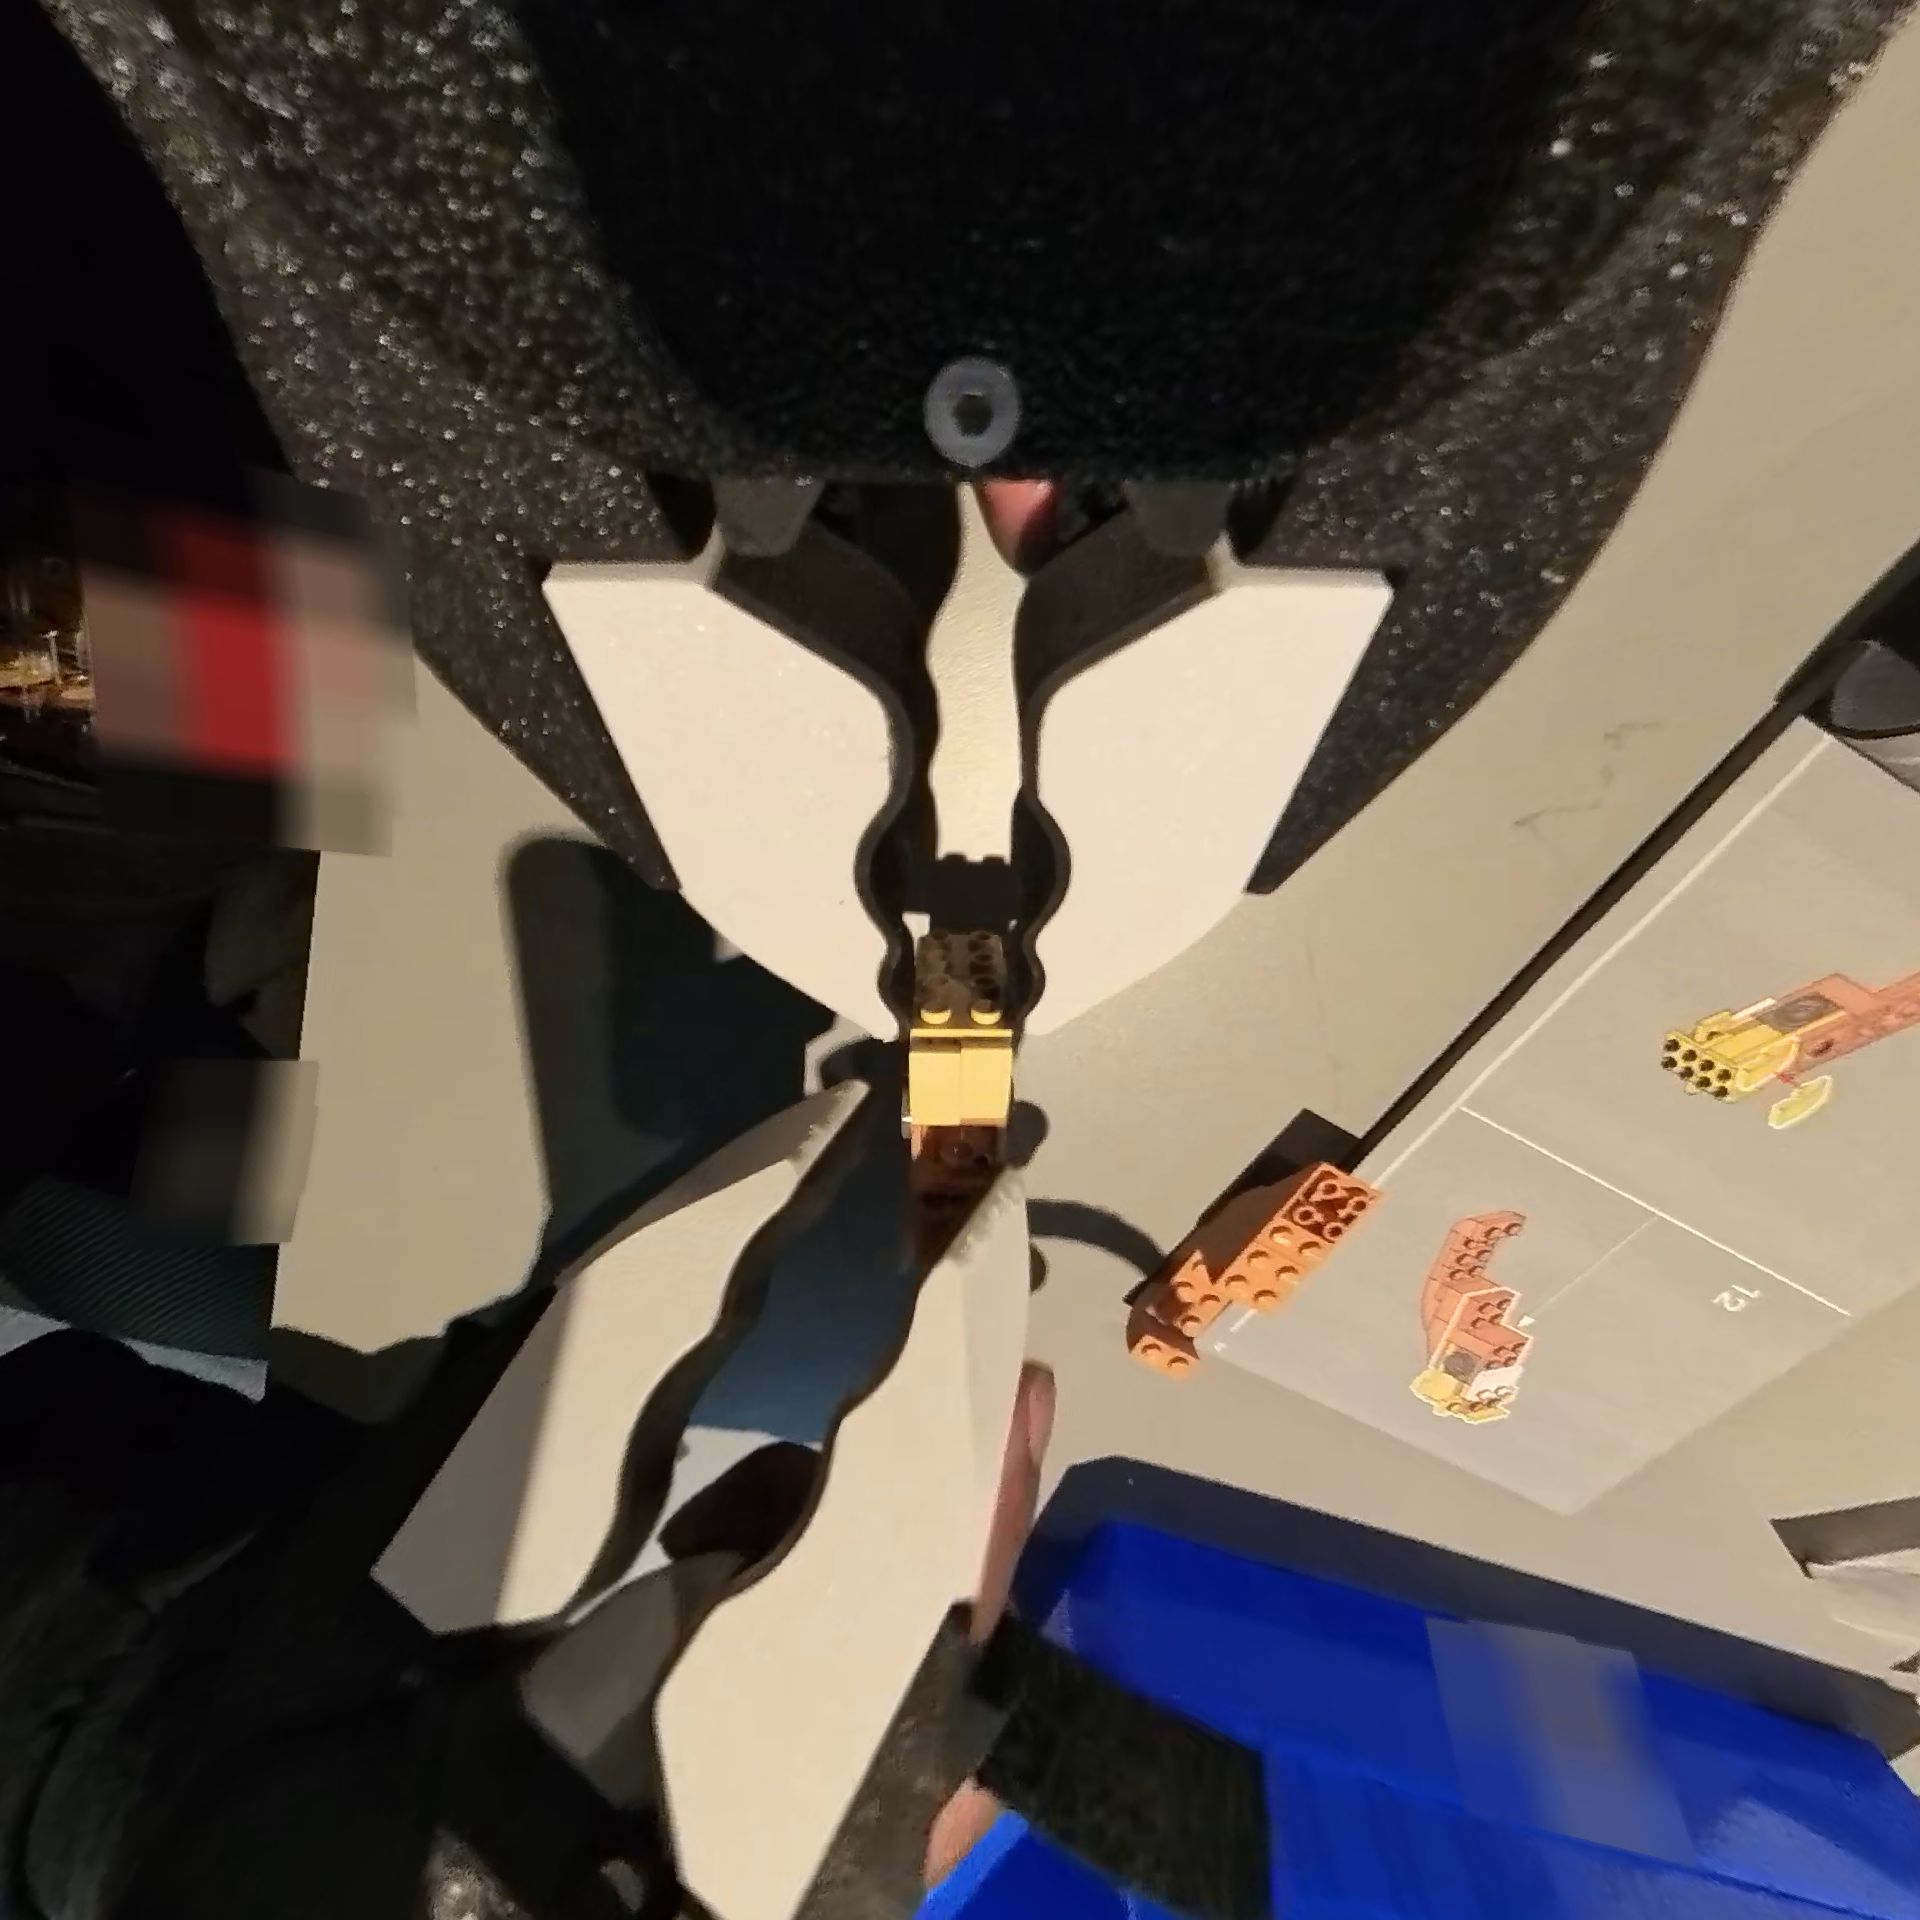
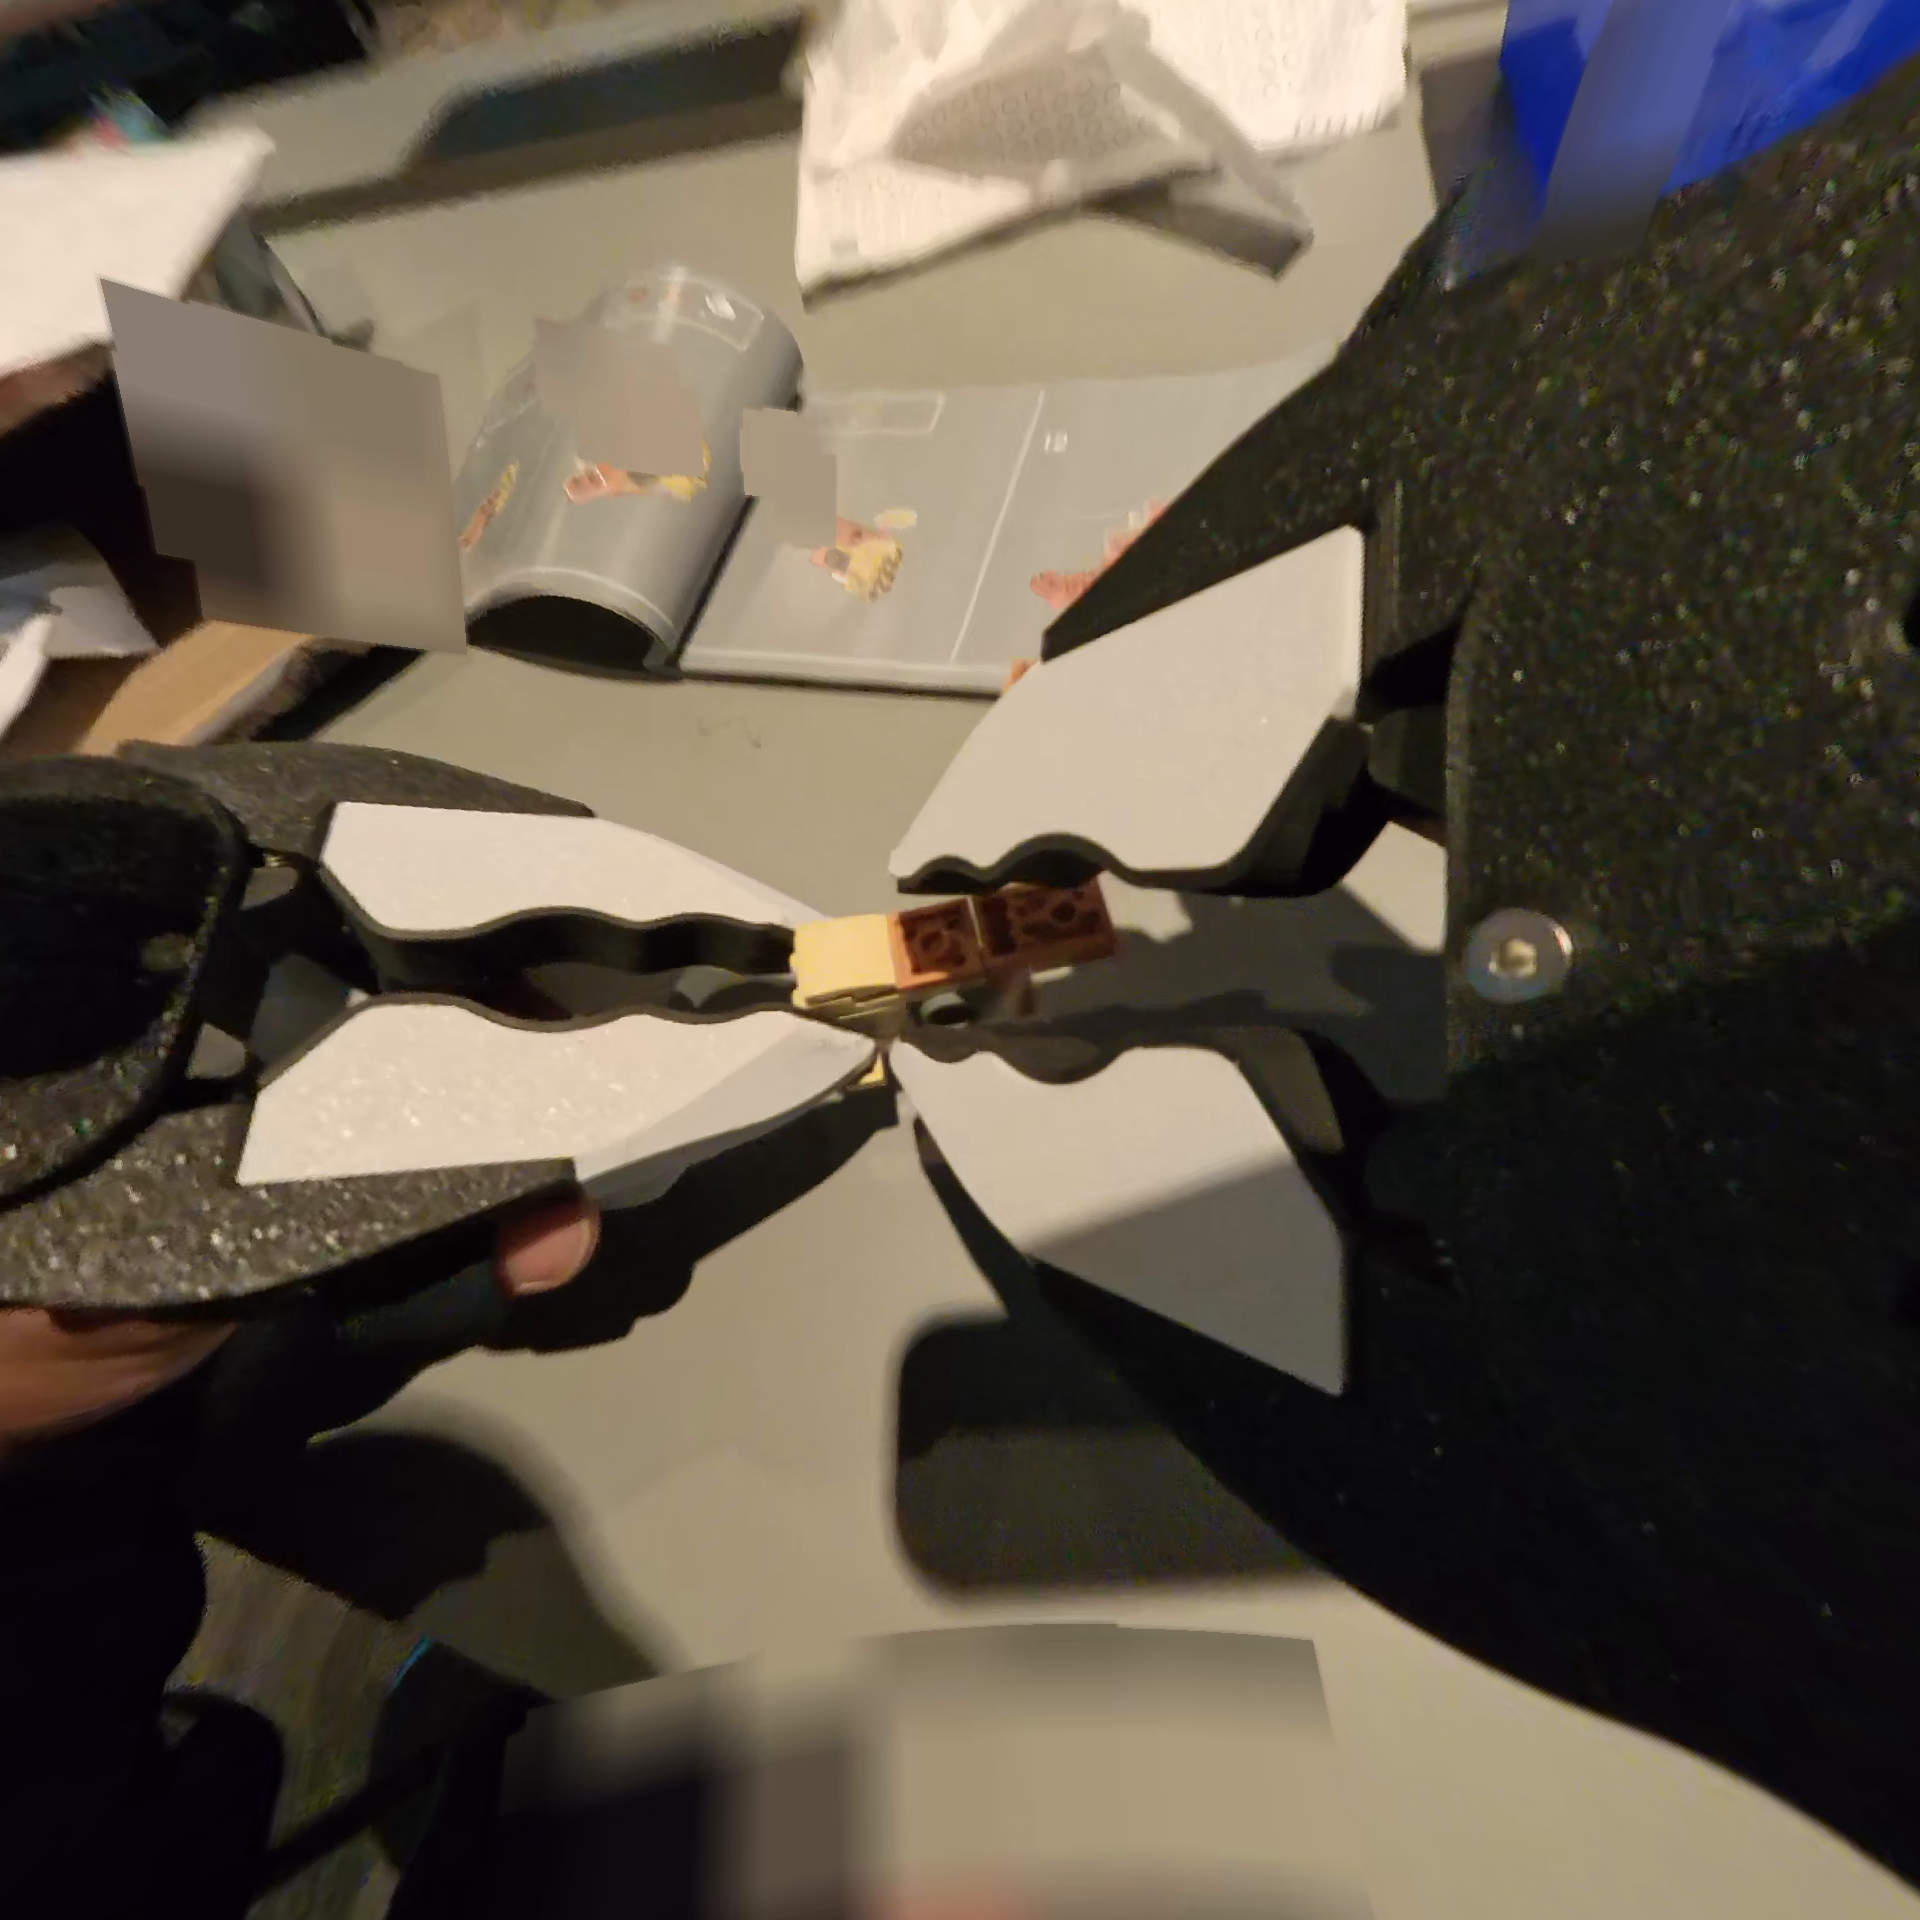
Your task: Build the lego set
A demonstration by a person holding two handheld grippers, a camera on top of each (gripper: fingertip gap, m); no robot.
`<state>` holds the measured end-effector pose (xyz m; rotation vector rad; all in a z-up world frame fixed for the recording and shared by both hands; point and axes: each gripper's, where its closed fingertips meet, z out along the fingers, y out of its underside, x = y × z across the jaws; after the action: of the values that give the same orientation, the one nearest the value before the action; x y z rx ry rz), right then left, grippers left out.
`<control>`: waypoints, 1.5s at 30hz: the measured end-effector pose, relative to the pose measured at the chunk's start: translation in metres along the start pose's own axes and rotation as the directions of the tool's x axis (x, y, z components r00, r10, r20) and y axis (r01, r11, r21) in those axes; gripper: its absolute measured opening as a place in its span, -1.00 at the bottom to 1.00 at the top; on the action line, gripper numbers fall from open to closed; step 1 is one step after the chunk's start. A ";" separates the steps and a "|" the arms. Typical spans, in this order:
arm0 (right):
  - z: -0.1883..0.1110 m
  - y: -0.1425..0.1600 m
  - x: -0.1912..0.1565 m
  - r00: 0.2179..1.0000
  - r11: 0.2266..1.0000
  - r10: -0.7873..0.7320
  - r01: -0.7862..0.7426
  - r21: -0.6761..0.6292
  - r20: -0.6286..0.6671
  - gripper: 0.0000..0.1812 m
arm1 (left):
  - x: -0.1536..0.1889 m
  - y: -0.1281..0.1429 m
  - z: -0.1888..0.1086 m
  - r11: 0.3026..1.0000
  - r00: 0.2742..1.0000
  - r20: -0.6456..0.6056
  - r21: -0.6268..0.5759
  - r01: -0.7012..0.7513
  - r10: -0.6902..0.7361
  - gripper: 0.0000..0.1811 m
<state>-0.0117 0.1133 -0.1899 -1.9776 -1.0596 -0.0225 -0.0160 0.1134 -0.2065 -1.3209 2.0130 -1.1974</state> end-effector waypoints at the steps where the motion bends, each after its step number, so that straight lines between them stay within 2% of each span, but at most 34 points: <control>1: -0.001 -0.001 0.001 0.999 1.000 -0.031 0.031 0.004 -0.021 -0.72 | 0.000 0.000 -0.001 1.000 1.000 -0.002 0.005 0.008 -0.008 -0.82; 4: -0.004 -0.002 0.008 0.979 0.986 -0.165 0.166 0.000 -0.119 -0.68 | -0.002 -0.002 -0.003 1.000 1.000 -0.002 0.019 0.024 -0.024 -0.82; 9: -0.004 -0.003 0.009 0.887 0.920 -0.381 0.392 -0.011 -0.262 -0.64 | -0.006 -0.002 -0.006 0.998 0.998 0.001 0.039 0.056 -0.057 -0.82; 16: -0.001 -0.009 0.013 0.738 0.831 -0.525 0.553 -0.067 -0.424 -0.57 | -0.010 -0.002 -0.011 0.995 0.996 0.011 0.050 0.086 -0.087 -0.82; 27: 0.009 -0.017 0.003 0.669 0.781 -0.586 0.617 -0.098 -0.458 -0.57 | -0.007 -0.007 -0.014 0.995 0.997 0.017 0.056 0.077 -0.078 -0.82; 45: 0.012 -0.014 0.003 0.598 0.735 -0.647 0.656 -0.175 -0.473 -0.60 | -0.001 -0.010 -0.014 0.996 0.998 0.006 0.055 0.064 -0.065 -0.82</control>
<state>-0.0237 0.1279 -0.1866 -1.3256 -1.3437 -0.8931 -0.0207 0.1179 -0.1908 -1.3711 1.9313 -1.2652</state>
